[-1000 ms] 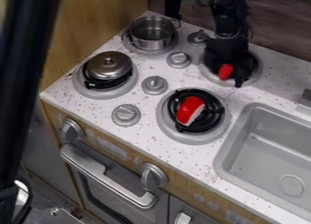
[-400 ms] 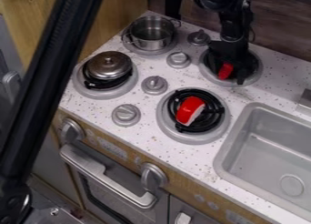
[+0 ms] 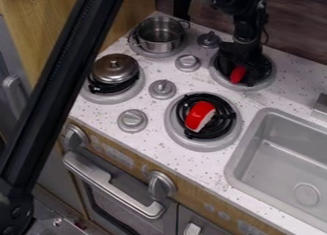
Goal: Move the red spoon from burner to the left side
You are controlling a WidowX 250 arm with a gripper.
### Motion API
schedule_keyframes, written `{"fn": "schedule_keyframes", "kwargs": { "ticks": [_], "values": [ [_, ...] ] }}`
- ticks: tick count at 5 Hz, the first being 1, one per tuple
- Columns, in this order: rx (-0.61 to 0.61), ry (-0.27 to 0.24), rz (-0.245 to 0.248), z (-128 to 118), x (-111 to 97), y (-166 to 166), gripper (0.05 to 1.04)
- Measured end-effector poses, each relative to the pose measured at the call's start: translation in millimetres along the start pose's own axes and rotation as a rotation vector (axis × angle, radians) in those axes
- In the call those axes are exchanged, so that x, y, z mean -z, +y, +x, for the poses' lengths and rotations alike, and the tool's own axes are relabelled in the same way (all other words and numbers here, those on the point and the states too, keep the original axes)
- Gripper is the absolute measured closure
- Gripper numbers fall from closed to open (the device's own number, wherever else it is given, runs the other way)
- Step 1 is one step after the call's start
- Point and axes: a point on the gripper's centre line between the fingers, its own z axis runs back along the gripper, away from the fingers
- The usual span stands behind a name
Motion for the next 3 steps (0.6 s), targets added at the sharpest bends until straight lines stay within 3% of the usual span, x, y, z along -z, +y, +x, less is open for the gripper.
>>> {"fn": "schedule_keyframes", "kwargs": {
  "ticks": [1, 2, 3],
  "values": [
    [0.006, 0.020, 0.006, -0.7, -0.3, 0.4, 0.448],
    [0.019, 0.034, 0.010, -2.8, -0.4, 0.4, 0.660],
    [0.042, 0.029, 0.011, -6.2, -0.7, 0.4, 0.672]
  ]
}}
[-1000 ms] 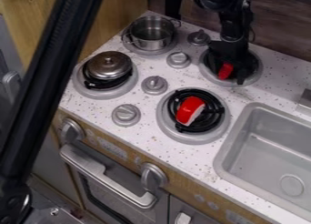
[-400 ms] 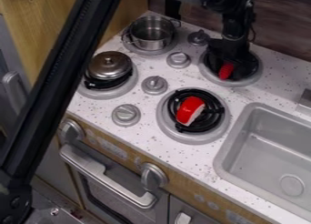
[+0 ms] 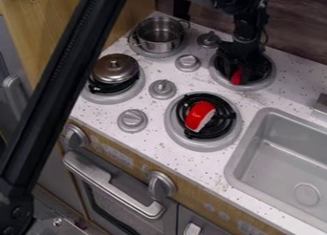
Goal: Move the red spoon from burner to the left side
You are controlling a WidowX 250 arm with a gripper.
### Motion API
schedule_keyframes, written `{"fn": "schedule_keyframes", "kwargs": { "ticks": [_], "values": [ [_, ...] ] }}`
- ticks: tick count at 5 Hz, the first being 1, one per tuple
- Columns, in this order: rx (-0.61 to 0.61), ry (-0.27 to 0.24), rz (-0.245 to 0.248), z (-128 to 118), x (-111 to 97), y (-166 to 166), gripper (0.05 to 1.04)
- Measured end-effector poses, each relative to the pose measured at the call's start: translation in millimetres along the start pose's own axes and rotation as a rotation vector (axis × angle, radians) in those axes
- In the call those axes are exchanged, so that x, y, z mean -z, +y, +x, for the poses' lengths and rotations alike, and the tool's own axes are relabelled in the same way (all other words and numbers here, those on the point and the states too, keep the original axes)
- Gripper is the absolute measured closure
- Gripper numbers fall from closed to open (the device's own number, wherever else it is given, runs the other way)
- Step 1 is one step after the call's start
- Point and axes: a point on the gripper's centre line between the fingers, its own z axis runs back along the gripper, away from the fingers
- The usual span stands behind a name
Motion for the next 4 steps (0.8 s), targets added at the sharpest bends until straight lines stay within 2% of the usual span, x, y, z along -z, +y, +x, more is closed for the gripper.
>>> {"fn": "schedule_keyframes", "kwargs": {
  "ticks": [1, 2, 3, 4],
  "values": [
    [0.013, -0.004, 0.019, -10.4, -13.2, 12.0, 0.672],
    [-0.022, -0.021, 0.046, -19.5, -32.7, 38.5, 0.672],
    [-0.082, 0.042, 0.056, -48.6, -26.0, 68.3, 0.672],
    [-0.094, 0.080, 0.049, -64.8, -21.2, 79.6, 0.672]
  ]
}}
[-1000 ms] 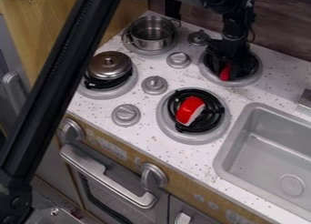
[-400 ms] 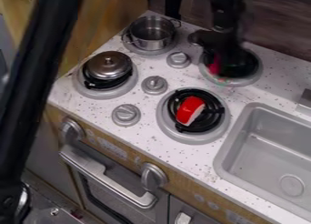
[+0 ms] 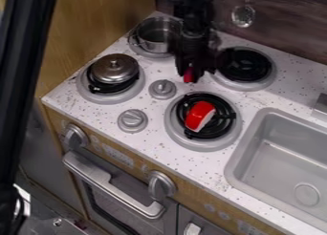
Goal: Move the red spoon from burner to the left side
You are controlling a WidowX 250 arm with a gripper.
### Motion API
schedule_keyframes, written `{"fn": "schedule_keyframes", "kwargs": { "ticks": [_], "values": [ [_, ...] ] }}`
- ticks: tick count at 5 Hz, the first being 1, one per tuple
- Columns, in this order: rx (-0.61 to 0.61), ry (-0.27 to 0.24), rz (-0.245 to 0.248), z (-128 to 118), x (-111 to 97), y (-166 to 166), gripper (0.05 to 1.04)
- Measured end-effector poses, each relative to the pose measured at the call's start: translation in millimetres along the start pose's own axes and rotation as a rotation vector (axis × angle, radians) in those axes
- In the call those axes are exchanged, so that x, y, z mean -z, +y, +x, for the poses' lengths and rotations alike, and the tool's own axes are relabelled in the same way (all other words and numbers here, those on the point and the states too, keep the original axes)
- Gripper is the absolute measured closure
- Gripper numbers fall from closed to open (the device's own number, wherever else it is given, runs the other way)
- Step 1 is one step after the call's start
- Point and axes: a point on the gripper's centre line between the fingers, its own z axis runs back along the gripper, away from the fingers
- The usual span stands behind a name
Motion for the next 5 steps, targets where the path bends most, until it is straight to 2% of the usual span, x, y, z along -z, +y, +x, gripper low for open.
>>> {"fn": "schedule_keyframes", "kwargs": {
  "ticks": [1, 2, 3, 4, 5],
  "values": [
    [0.008, 0.023, -0.012, -8.5, 3.7, 7.0, 0.627],
    [0.013, 0.046, -0.034, -14.6, 4.4, 8.1, 0.298],
    [0.036, 0.071, -0.043, -18.2, 4.7, 4.9, 0.095],
    [0.053, 0.074, -0.048, -21.4, 2.1, -1.8, 0.086],
    [0.051, -0.011, -0.030, -9.8, -41.3, -3.6, 0.086]
  ]
}}
